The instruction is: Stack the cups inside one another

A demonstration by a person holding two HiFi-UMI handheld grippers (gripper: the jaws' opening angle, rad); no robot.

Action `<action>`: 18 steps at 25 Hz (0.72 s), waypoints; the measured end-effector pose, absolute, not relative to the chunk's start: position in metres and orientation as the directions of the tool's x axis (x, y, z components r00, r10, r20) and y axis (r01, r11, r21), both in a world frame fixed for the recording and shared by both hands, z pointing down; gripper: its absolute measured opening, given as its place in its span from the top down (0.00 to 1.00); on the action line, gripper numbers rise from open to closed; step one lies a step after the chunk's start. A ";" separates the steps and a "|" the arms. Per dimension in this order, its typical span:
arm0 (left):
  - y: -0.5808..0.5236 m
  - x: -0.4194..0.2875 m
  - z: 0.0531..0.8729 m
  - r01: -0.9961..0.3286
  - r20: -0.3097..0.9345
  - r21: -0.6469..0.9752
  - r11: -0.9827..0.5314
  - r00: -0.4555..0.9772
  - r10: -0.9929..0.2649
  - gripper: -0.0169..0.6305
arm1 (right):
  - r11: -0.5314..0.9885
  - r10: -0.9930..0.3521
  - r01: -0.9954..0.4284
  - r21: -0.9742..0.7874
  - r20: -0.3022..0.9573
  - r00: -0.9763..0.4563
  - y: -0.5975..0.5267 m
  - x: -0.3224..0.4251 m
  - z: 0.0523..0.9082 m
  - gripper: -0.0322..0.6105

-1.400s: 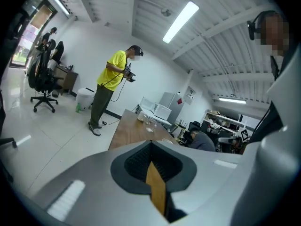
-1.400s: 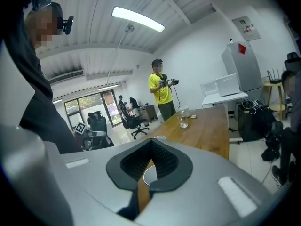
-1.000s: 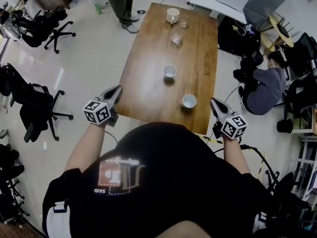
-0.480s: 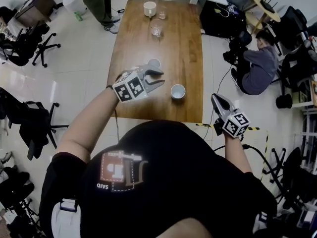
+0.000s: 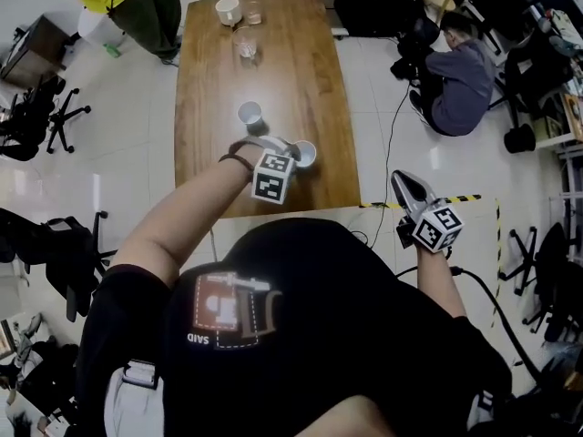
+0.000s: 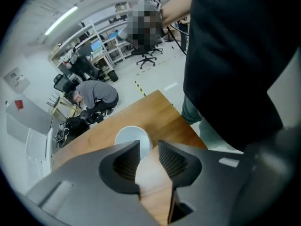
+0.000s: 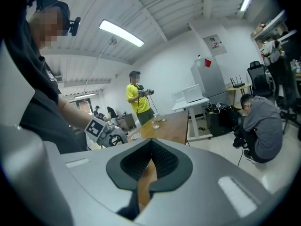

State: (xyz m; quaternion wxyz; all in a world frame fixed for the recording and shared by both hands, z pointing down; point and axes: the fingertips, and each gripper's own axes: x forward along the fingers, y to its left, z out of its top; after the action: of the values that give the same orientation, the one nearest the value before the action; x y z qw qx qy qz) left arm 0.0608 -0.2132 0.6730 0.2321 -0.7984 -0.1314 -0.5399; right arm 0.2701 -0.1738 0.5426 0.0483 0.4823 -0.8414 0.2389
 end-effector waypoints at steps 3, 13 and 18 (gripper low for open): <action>-0.216 0.064 0.692 0.479 0.938 -0.237 -0.845 0.338 -0.072 0.82 | 0.403 -0.794 -0.842 -0.359 0.320 -0.517 -0.166 0.280 0.549 0.93; -0.222 0.076 0.696 0.369 0.926 -0.207 -0.906 0.374 -0.059 0.95 | 0.396 -0.794 -0.847 -0.355 0.331 -0.510 -0.170 0.291 0.551 0.93; -0.235 0.067 0.667 0.285 0.893 -0.218 -0.933 0.443 -0.073 0.95 | 0.418 -0.784 -0.836 -0.355 0.324 -0.529 -0.182 0.278 0.550 0.93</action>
State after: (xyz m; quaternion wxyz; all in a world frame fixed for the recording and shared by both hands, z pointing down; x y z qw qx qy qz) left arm 0.0668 -0.2345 0.6670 0.1712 -0.8320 -0.0637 -0.5238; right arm 0.2785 -0.1817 0.5495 0.0537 0.4822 -0.8402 0.2422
